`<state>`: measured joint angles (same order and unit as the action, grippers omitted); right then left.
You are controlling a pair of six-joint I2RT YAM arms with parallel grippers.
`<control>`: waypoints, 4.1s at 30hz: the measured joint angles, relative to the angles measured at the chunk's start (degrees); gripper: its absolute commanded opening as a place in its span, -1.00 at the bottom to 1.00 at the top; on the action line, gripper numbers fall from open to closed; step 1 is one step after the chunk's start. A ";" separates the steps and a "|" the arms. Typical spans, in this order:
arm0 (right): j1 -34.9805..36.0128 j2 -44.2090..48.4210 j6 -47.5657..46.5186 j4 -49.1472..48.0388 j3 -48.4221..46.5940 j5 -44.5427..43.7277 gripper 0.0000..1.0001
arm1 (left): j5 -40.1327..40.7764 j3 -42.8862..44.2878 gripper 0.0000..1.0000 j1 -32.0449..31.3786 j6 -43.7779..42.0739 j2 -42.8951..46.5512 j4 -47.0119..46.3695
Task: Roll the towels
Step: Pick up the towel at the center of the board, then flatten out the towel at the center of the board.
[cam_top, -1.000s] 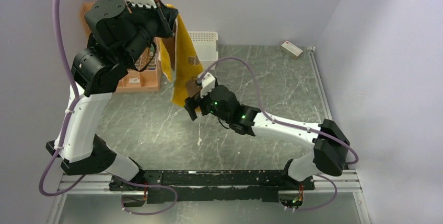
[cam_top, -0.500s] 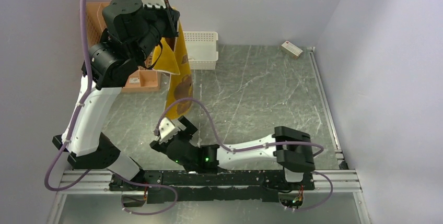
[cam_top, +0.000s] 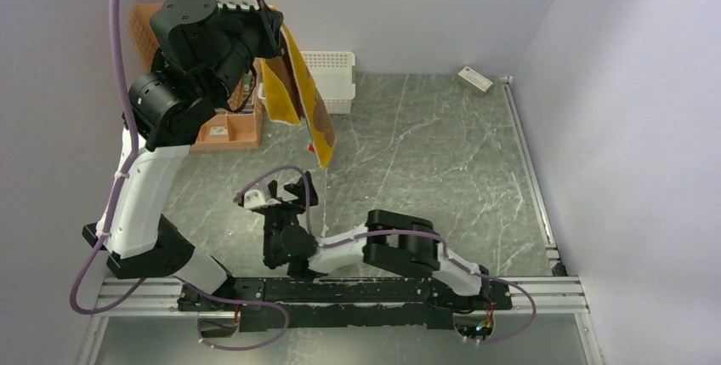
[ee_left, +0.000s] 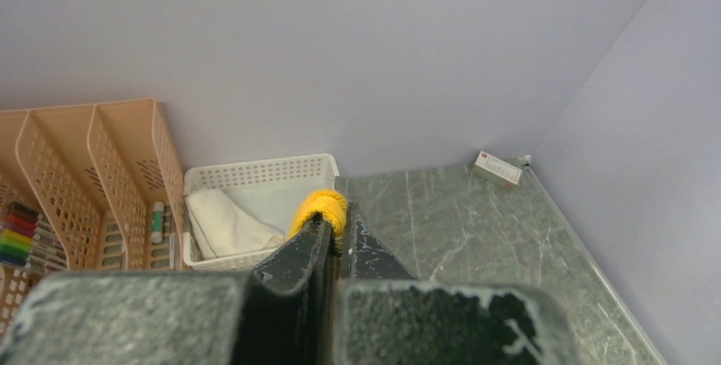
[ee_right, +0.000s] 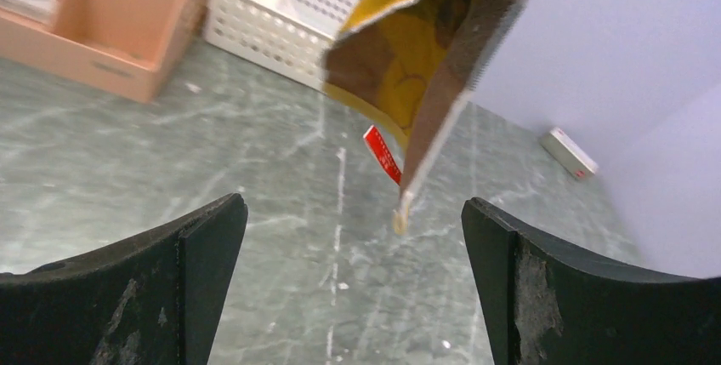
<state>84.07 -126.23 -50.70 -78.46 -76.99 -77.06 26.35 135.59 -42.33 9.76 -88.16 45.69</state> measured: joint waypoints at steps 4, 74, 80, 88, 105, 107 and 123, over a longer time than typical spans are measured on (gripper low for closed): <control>-2.49 -4.79 -10.54 -6.12 -3.17 -4.46 1.00 | 0.13 0.00 -0.86 0.00 -0.39 0.42 0.00; -21.92 30.82 58.16 58.93 32.33 63.30 0.52 | -2.58 -17.49 -0.87 8.13 -3.43 -6.67 -3.96; -21.75 26.67 57.27 62.34 30.77 63.12 0.33 | -3.69 -18.32 -0.86 9.53 -3.43 -6.60 -4.37; -21.70 21.97 55.28 63.39 26.62 62.55 0.26 | -5.33 -18.88 -0.86 11.04 -3.39 -6.51 -4.44; -25.51 17.77 57.68 61.79 22.91 62.97 -0.21 | -6.97 -18.88 -0.87 13.49 -3.39 -5.97 -4.52; -26.40 17.73 58.05 61.77 22.95 63.01 -0.27 | -7.21 -18.88 -0.86 13.92 -3.39 -5.75 -4.52; -30.27 16.09 62.12 57.20 23.23 65.22 -1.00 | -8.31 -18.73 -0.87 15.96 -3.39 -5.60 -4.26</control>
<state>53.80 -110.15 11.42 -21.26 -53.76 -11.84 18.04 116.86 -26.37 6.37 -93.76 41.43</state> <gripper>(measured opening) 0.010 0.098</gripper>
